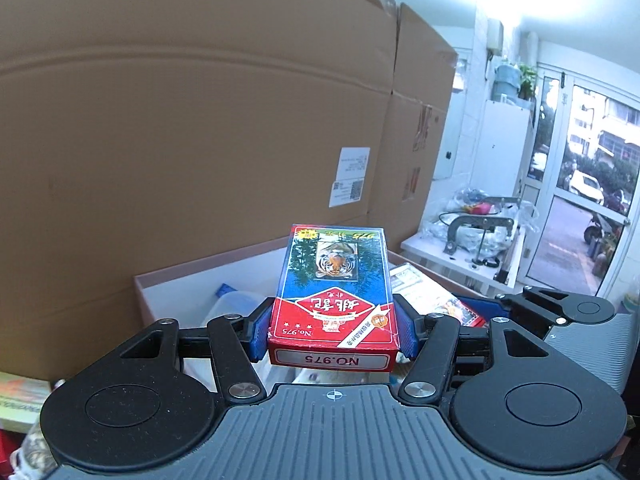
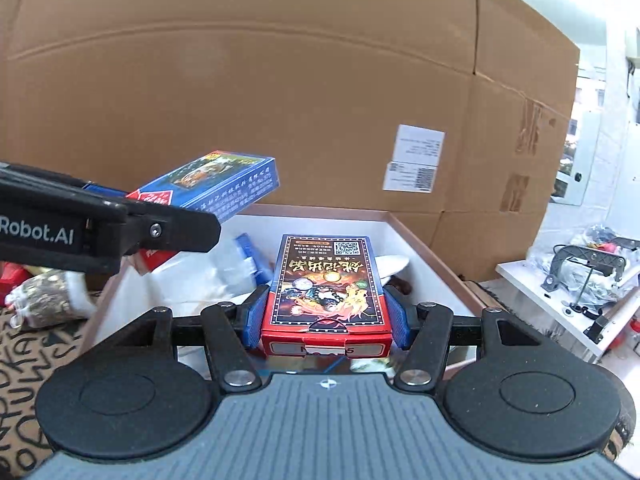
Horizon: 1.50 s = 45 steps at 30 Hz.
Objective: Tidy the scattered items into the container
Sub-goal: 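Lift both held card decks and carry them over the shoe box, then open both grippers to drop the card decks into the shoe box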
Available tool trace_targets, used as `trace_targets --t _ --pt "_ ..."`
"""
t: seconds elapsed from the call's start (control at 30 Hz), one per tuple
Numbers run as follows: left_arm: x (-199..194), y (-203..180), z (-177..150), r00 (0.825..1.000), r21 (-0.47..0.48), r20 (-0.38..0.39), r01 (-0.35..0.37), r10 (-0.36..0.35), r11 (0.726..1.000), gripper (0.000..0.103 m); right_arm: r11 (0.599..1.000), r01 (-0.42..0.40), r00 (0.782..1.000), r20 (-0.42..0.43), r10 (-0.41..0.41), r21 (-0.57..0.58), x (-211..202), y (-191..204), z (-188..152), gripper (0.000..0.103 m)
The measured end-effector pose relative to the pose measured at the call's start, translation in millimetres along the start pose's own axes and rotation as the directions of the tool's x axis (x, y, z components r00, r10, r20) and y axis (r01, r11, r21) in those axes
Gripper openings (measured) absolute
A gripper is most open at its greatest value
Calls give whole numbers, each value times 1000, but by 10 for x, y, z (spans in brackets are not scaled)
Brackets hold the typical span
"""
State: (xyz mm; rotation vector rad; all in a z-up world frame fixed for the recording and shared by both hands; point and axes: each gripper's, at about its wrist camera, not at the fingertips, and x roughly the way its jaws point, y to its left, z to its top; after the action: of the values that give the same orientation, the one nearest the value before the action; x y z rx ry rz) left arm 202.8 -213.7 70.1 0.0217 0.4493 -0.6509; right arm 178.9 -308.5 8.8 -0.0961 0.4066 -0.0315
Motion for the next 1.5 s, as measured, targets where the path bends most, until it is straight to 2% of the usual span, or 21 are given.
trace_targets --t 0.03,0.07,0.1,0.13,0.17,0.2,0.23,0.3,0.57,0.8,1.07,1.17,1.27,1.33,1.43,1.5 --pt "74 3 28 1000 -2 -5 -3 3 1000 63 1000 4 1000 3 -4 5 55 -14 26 64" --pt "154 7 45 1000 -4 -8 -17 17 1000 80 1000 3 1000 20 -3 1 106 -23 39 65" --pt "239 13 52 999 -6 -9 -39 39 999 99 1000 0 999 42 0 -7 154 -29 45 71" --pt "294 25 44 997 -15 -10 -78 78 997 103 1000 20 998 55 -18 -24 171 -18 44 83" --pt "323 42 23 992 -30 -12 -130 129 991 103 998 50 997 63 -47 -45 173 3 41 97" --pt "344 56 1 986 -40 -16 -168 167 985 103 995 81 994 72 -76 -66 176 23 37 94" --pt "350 72 -23 985 -44 -17 -174 173 984 103 993 80 994 81 -73 -90 147 37 18 94" --pt "344 114 -71 988 -47 -13 -153 152 987 103 992 70 995 77 -62 -108 83 44 -20 94" --pt "283 186 -106 987 -70 -25 -159 158 985 103 994 90 994 67 -86 -61 -71 3 -126 97" --pt "168 191 -110 988 -88 -31 -151 149 985 103 992 102 993 75 -96 -76 -151 47 -115 100" --pt "-136 270 -230 990 -119 -28 -140 137 983 103 988 102 989 115 -89 -112 -291 232 -65 102" --pt "-388 364 -386 991 -154 -4 -135 136 979 103 992 63 988 148 -46 -112 -418 344 -46 102" --pt "-673 559 -588 987 -222 16 -151 159 963 103 991 -8 988 154 29 -135 -518 500 -33 102" --pt "-862 731 -716 981 -283 19 -179 192 942 103 986 -38 985 162 65 -165 -578 653 -41 102" --pt "-1145 985 -921 962 -343 30 -244 271 907 103 975 -81 978 174 118 -207 -633 900 -48 102" --pt "-1298 1146 -1061 943 -360 20 -302 331 883 103 963 -124 971 173 168 -240 -664 1072 -60 102"
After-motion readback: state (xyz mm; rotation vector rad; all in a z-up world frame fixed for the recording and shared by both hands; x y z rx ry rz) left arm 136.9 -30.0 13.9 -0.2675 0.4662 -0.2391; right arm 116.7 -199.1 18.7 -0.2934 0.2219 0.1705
